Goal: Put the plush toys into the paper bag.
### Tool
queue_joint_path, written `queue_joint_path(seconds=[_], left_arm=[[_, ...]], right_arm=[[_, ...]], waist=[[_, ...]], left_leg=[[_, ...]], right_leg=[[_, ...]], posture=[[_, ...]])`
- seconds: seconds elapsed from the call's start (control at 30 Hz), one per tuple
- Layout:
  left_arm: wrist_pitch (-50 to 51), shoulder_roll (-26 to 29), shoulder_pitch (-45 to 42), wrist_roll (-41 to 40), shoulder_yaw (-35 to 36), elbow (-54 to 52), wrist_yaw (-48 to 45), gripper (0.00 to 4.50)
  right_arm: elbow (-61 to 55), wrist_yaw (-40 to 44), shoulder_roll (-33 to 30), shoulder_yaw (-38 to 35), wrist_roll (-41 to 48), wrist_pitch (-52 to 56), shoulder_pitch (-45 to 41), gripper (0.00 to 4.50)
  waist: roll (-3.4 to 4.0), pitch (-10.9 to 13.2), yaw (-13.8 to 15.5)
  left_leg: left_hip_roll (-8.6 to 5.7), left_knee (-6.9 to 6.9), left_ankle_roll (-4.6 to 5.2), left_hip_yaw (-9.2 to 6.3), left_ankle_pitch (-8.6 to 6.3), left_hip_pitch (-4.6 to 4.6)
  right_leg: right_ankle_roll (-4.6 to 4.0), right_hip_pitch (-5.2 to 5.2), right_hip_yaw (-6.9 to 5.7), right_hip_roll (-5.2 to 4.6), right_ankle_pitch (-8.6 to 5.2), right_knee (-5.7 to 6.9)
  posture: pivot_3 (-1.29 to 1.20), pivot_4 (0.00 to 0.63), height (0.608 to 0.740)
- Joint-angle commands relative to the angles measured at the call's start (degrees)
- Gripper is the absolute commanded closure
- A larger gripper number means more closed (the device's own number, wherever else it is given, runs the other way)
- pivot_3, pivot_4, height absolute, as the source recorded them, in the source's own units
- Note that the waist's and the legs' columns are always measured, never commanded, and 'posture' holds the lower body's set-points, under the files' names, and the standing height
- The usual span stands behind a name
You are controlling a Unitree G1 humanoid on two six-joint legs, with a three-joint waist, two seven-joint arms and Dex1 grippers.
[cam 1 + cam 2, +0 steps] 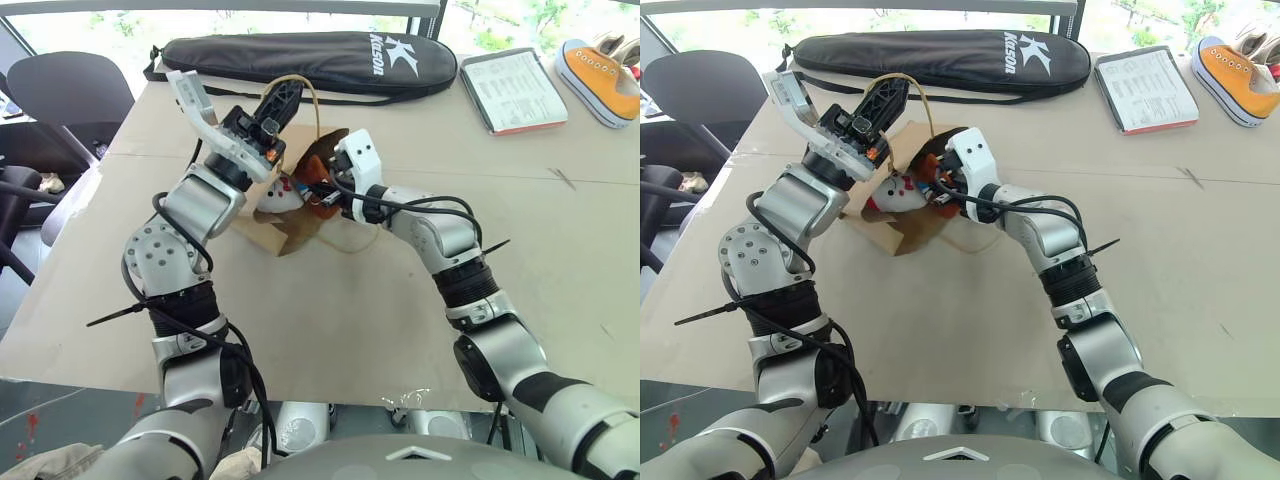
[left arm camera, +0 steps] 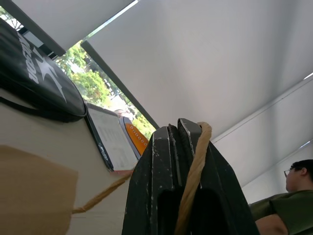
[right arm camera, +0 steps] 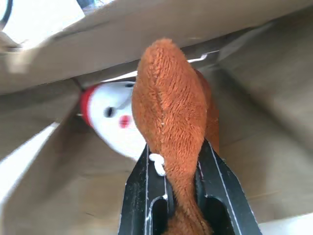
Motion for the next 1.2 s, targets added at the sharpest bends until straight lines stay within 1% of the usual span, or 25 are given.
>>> queue_joint_path(seconds=[0.03, 0.1, 0.17, 0.33, 0.47, 0.53, 0.6, 0.7, 0.8, 0.9, 1.03, 1.13, 1.2], left_arm=[[0.06, 0.37, -0.34, -1.92, -0.06, -1.58, -0.63, 4.50], [0.17, 0.24, -0.25, -2.02, -0.10, -1.59, -0.69, 4.50], [-0.19, -0.44, -0.51, -3.08, 0.31, -1.33, 0.30, 4.50], [0.26, -1.12, -0.87, -7.15, 0.53, -1.34, 1.72, 4.50], [-0.53, -0.54, -1.06, -9.01, 1.28, -0.86, 3.34, 4.50], [-0.76, 0.35, -1.43, -9.41, 1.88, 0.04, 3.71, 4.50], [-0.70, 1.20, -1.66, -9.42, 2.15, 0.66, 3.65, 4.50], [-0.61, 2.04, -1.78, -9.50, 2.01, 1.14, 3.54, 4.50], [-0.25, 2.52, -1.75, -9.22, 1.84, 1.61, 3.22, 4.50], [0.04, 2.36, -1.74, -9.44, 1.46, 1.63, 3.14, 4.50], [0.54, 1.92, -1.89, -9.74, 0.51, 1.40, 2.93, 4.50], [0.88, 1.66, -1.79, -9.52, -0.53, 0.96, 2.41, 4.50], [0.95, 1.57, -1.51, -9.30, -1.01, 0.58, 2.12, 4.50]], right_arm=[[-4.83, 1.89, 1.49, -3.72, 5.89, 4.33, 0.06, 4.45], [-6.14, 1.83, 2.45, -6.33, 9.45, 7.80, 0.05, 4.45], [-6.84, 0.82, 2.99, -7.41, 10.47, 9.40, 0.07, 4.45], [-4.23, -4.61, 5.41, -9.28, 10.07, 11.73, -0.89, 4.45], [-2.94, -7.57, 5.29, -9.36, 8.24, 10.72, -1.29, 4.45], [-4.40, -7.69, 4.26, -8.84, 7.88, 10.48, -0.69, 4.45], [-8.51, -6.04, 1.78, -6.01, 6.82, 10.66, 1.16, 4.45], [-13.77, -5.24, -0.55, -4.28, 6.61, 10.54, 3.55, 4.45], [-16.28, -5.91, -2.61, -2.10, 3.57, 7.40, 4.39, 4.45], [-15.74, -6.61, -3.73, 0.22, 0.11, 4.10, 4.04, 4.45], [-9.66, -7.64, -2.90, 3.87, -5.51, -2.77, 1.88, 4.45], [-1.59, -7.46, -0.95, 7.11, -9.98, -10.67, -0.25, 4.45], [2.87, -7.18, 0.07, 7.88, -11.75, -14.54, -0.99, 4.45]], waist=[[0.00, 0.00, -0.04], [0.00, 0.00, -0.10], [0.00, 0.00, -0.06], [0.00, 0.00, -0.02], [0.00, 0.00, -0.02], [0.00, 0.00, -0.04], [0.01, 0.01, -0.04], [0.01, 0.01, 0.02], [0.01, 0.01, -0.02], [0.00, 0.01, -0.07], [0.00, 0.01, -0.08], [0.00, 0.01, -0.15], [0.00, 0.01, -0.17]], left_leg=[[0.01, 0.00, 0.00, 0.00, 0.00, 0.00], [0.02, -0.01, 0.00, 0.00, 0.00, 0.00], [0.03, -0.02, 0.00, 0.00, 0.00, 0.00], [0.01, -0.02, 0.00, 0.00, 0.00, 0.00], [0.00, -0.02, 0.00, 0.01, 0.00, 0.00], [0.00, -0.02, 0.00, 0.00, 0.00, 0.00], [0.00, -0.02, 0.00, 0.00, 0.00, 0.00], [-0.01, -0.03, 0.00, 0.01, 0.00, 0.00], [-0.01, -0.03, 0.00, 0.01, 0.00, -0.01], [0.00, -0.03, 0.00, 0.01, 0.00, 0.00], [-0.01, -0.04, 0.00, 0.02, 0.00, 0.00], [0.00, -0.04, -0.01, 0.03, 0.00, 0.00], [0.00, -0.04, -0.01, 0.02, 0.01, 0.01]], right_leg=[[0.00, 0.00, -0.01, 0.01, 0.00, 0.00], [0.00, -0.01, -0.01, 0.02, 0.00, 0.01], [0.00, -0.02, -0.01, 0.01, 0.00, 0.01], [-0.01, -0.01, -0.01, -0.04, 0.00, 0.00], [-0.01, -0.02, 0.00, -0.05, 0.00, 0.00], [0.00, -0.02, 0.00, -0.04, 0.00, 0.00], [0.00, -0.02, 0.00, -0.02, 0.00, 0.00], [0.00, -0.02, 0.00, -0.02, 0.00, -0.01], [0.00, -0.02, 0.00, -0.02, 0.00, -0.03], [0.00, -0.03, 0.00, 0.02, 0.00, -0.02], [0.00, -0.04, 0.01, 0.02, 0.00, -0.03], [0.00, -0.04, 0.01, 0.03, 0.00, -0.02], [0.00, -0.04, 0.01, 0.04, 0.00, -0.03]], posture=[[0.00, 0.150, 0.740], [0.00, 0.150, 0.740], [0.00, 0.150, 0.740], [0.00, 0.150, 0.740], [0.00, 0.150, 0.740], [0.00, 0.150, 0.740], [0.00, 0.150, 0.740], [0.00, 0.150, 0.740], [0.00, 0.150, 0.740], [0.00, 0.150, 0.740], [0.00, 0.150, 0.740], [0.00, 0.150, 0.740], [0.00, 0.150, 0.740]])
